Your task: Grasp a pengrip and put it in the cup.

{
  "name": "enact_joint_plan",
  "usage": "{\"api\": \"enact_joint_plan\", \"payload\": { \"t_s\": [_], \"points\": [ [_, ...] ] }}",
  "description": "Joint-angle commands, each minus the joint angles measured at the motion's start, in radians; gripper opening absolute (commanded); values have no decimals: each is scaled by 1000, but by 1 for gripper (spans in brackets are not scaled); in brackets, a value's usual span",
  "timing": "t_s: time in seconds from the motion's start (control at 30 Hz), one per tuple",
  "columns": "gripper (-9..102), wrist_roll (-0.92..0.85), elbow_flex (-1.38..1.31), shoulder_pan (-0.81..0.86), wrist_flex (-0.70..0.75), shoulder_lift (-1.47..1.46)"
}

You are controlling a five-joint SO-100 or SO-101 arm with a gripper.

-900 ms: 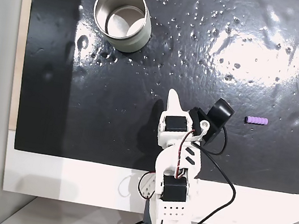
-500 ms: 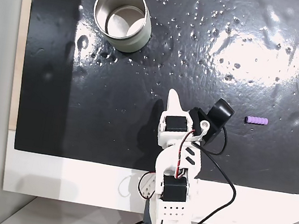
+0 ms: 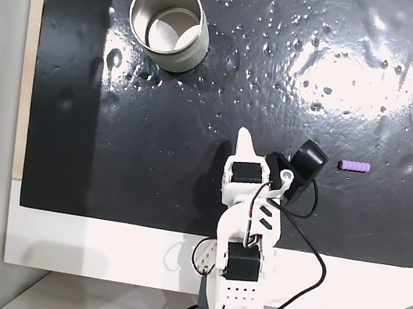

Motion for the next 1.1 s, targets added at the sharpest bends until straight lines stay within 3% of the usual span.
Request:
{"api": "enact_joint_plan", "payload": {
  "t_s": [0.0,0.4,0.73,1.07],
  "points": [
    [0,-54,-144,26,51,15],
    [0,-150,-630,173,336,-232],
    [0,-146,-1109,172,669,-474],
    [0,-229,-1387,272,891,-739]
  ]
}}
